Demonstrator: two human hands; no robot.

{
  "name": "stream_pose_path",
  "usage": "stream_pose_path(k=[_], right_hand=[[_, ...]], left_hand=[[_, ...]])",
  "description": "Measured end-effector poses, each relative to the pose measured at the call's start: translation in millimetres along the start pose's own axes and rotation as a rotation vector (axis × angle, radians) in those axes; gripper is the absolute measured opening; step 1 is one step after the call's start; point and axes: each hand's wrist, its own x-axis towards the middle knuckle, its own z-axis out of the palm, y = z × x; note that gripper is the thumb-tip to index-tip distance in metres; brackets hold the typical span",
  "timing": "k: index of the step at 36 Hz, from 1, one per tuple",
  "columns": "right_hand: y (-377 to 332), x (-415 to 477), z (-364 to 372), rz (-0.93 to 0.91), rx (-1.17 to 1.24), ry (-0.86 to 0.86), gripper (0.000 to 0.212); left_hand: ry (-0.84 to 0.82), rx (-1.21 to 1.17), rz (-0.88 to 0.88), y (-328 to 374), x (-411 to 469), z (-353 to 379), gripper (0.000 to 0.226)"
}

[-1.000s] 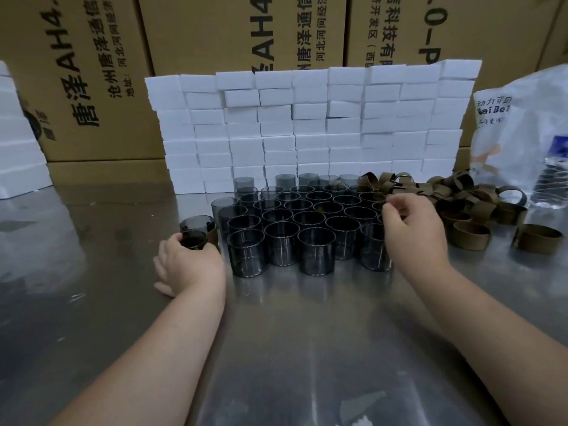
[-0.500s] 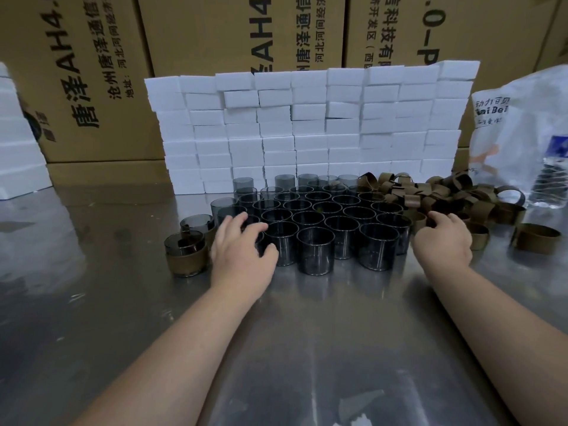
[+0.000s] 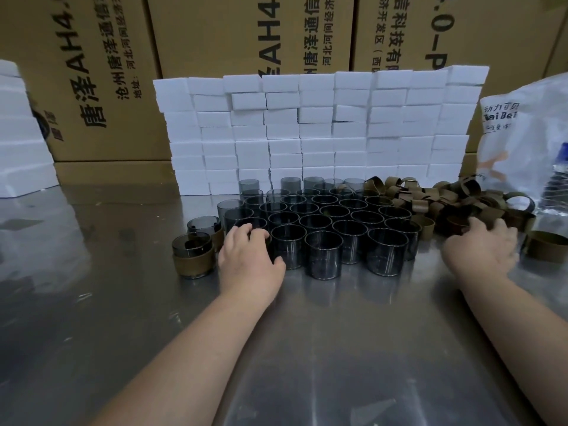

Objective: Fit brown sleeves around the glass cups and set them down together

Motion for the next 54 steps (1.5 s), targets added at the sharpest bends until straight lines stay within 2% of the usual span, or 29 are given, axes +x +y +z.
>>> stream_pose_path(k=[4, 9, 13, 16, 19, 22, 25, 28, 31, 34, 37, 40, 42, 46, 50, 54], right_hand=[[1.2, 2.9, 2.2, 0.041, -0.117, -0.122, 0.049], [-2.0, 7.0, 7.4, 0.073, -0.2, -0.105, 0.045], [-2.6, 9.3, 11.9, 0.093, -0.245, -0.098, 0.042], [-1.9, 8.4, 12.9, 0.06, -0.263, -0.102, 0.037], [-2.7, 6.5, 11.4, 0.067, -0.216, -0.1, 0.041], [-2.4, 5.7, 7.9, 0.072, -0.062, -0.01, 0.041], [-4.0, 1.0, 2.3, 0.038, 0.248, 0.155, 0.031], [-13.4, -11.6, -3.7, -0.111, 0.489, 0.215, 0.028], [-28.2, -29.2, -15.3, -0.31, 0.618, 0.289, 0.03], [-45.7, -56.3, -31.7, -0.513, 0.775, 0.324, 0.027], [-60.1, -92.2, -40.2, -0.677, 0.906, 0.136, 0.022], [-68.1, -126.3, -40.1, -0.723, 0.915, -0.273, 0.028], [-68.0, -139.6, -34.9, -0.75, 0.832, -0.462, 0.034], [-66.0, -146.8, -28.7, -0.822, 0.81, -0.597, 0.012], [-67.8, -147.6, -26.8, -0.875, 0.807, -0.57, 0.035], [-66.1, -145.8, -23.0, -0.809, 0.772, -0.63, 0.045]], left_hand=[[0.007, 0.003, -0.051, 0.3, 0.3, -2.4, 0.033], [-0.024, 0.046, -0.067, -0.3, 1.5, -1.9, 0.019], [-0.003, 0.012, -0.069, -0.4, 1.7, -1.7, 0.017], [0.107, -0.053, -0.036, 1.4, 1.7, -4.3, 0.017], [0.267, -0.187, 0.003, 6.3, -0.7, -9.2, 0.018], [0.332, -0.309, 0.051, 10.8, -3.2, -11.3, 0.019], [0.311, -0.42, 0.115, 13.1, -6.0, -12.5, 0.023], [0.335, -0.535, 0.15, 13.1, -5.8, -11.2, 0.024], [0.346, -0.658, 0.056, 10.6, -3.0, -9.0, 0.019], [0.32, -0.764, -0.023, 7.4, -0.1, -6.6, 0.03], [0.239, -0.942, -0.108, 10.9, 0.1, -3.7, 0.037], [0.199, -1.124, -0.151, 18.5, -2.1, -4.5, 0.033], [0.163, -1.188, -0.172, 20.5, -2.0, -3.6, 0.033], [0.15, -1.251, -0.169, 22.4, -0.6, -3.0, 0.032], [0.143, -1.231, -0.091, 22.9, -1.7, -1.9, 0.037], [0.179, -1.184, 0.002, 24.7, -5.9, -2.2, 0.033]])
